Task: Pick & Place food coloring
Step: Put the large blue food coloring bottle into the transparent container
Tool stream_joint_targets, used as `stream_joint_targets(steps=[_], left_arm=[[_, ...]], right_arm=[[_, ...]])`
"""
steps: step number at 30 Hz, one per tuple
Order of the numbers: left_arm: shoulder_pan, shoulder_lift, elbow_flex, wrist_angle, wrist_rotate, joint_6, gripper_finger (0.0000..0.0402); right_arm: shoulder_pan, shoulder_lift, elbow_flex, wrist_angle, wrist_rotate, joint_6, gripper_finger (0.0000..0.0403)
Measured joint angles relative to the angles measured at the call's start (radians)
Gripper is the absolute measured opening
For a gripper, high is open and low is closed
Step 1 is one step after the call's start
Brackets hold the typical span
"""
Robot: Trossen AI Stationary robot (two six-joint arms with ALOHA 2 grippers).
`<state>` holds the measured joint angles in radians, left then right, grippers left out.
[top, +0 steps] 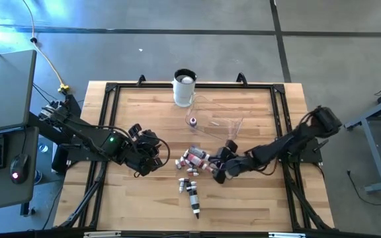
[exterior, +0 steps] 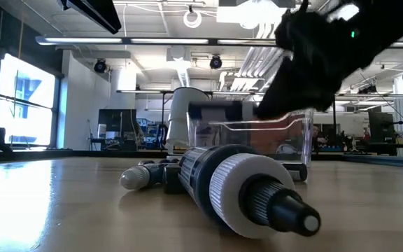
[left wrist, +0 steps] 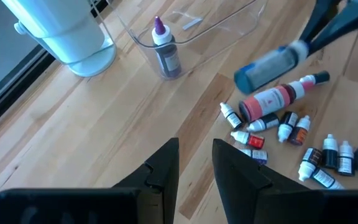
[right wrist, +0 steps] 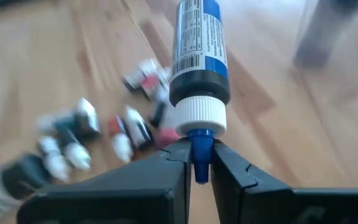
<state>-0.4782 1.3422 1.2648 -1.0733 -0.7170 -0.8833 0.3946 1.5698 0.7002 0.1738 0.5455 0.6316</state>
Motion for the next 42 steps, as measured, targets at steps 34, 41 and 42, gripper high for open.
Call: stream_joint_targets(steps=[34,41,42], left_arm=[[0.000,0.000,0.000,-0.020,0.001,0.026,0.0095],[0.000,0.000,0.000,-0.020,0.002,0.023,0.0095],[0.000,0.000,0.000,-0.020,0.002,0.021,0.0095]], right_arm=[[-0.661,0.280,0.932,-1.740,-0.321,-0.632,0.0037],[-0.694,0.295,0.869,-1.742,-0.341,-0.698,0.0044],[-0.699,0.297,0.855,-1.743,-0.324,-0.701,0.0045]])
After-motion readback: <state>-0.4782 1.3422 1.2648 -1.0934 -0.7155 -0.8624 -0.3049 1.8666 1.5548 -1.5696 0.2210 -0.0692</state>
